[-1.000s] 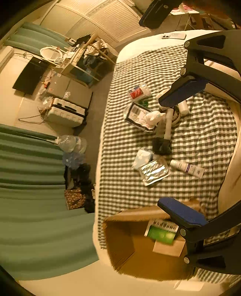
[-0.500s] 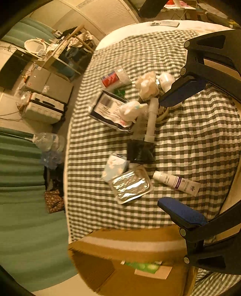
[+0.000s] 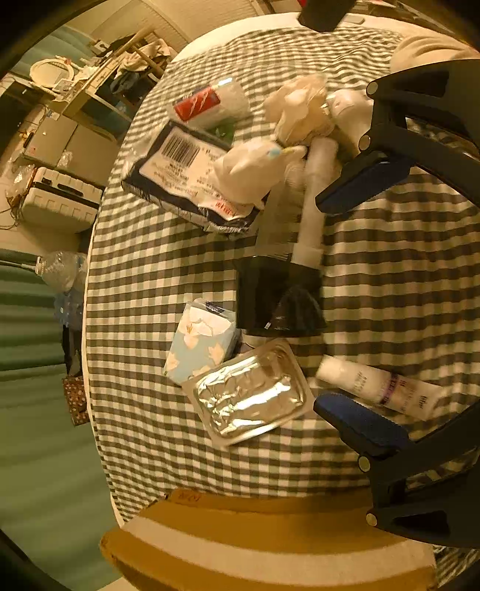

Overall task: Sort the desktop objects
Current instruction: 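Move both tools back over the items on the bed, then grasp the black cup with the left tool while the right tool grasps the lace cloth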

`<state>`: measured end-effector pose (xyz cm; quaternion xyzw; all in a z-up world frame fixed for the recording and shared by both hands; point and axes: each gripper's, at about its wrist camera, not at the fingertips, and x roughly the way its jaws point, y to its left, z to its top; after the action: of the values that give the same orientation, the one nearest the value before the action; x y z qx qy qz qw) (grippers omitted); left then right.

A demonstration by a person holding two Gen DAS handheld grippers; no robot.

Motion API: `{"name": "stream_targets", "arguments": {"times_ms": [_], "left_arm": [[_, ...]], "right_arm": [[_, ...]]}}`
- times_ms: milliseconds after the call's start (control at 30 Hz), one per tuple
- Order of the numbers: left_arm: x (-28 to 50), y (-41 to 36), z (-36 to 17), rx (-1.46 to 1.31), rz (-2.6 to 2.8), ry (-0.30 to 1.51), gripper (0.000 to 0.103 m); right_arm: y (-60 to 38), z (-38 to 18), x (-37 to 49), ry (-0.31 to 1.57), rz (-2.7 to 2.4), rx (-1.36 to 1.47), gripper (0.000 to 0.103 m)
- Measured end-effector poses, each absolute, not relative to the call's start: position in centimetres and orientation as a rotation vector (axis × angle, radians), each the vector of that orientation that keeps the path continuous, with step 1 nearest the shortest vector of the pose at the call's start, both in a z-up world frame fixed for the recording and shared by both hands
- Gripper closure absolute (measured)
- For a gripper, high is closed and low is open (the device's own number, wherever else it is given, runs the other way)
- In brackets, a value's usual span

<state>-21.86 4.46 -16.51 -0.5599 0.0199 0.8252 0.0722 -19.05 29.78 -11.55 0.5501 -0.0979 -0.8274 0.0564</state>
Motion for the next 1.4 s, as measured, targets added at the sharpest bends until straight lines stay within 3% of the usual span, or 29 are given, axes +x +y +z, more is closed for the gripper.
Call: {"name": "stream_targets", "arguments": {"times_ms": [467,600,667,833,1000,1133,1400], "left_arm": [[-24.9,5.6,-19.9,-1.695,2.464,0.107,0.004],[-25.7,5.2,-20.2,-1.699,2.439,0.112,0.017],[-26.2,5.1,-20.3,-1.712,2.432,0.123,0.038],[-26.3,4.6,-20.5,-1.734,2.387,0.093,0.056],[-25.6,3.9,-19.6,-1.712,2.394,0.107,0.057],[-25.2,3.3,-18.3,-1.694,2.413,0.099,0.059],[-24.1,2.0,-13.9,-1.621,2.483,0.102,0.059]], "right_arm": [[29.3,-18.0,-22.7,-0.254,-2.416,1.818,0.018],[29.0,-18.7,-23.1,-0.259,-2.388,1.831,0.028],[28.8,-18.9,-23.1,-0.256,-2.375,1.835,0.036],[28.8,-19.5,-23.0,-0.304,-2.332,1.846,0.062],[29.1,-18.8,-22.3,-0.303,-2.351,1.81,0.081],[29.3,-17.8,-21.6,-0.288,-2.381,1.781,0.089],[29.8,-14.3,-20.5,-0.286,-2.44,1.704,0.091]]}}
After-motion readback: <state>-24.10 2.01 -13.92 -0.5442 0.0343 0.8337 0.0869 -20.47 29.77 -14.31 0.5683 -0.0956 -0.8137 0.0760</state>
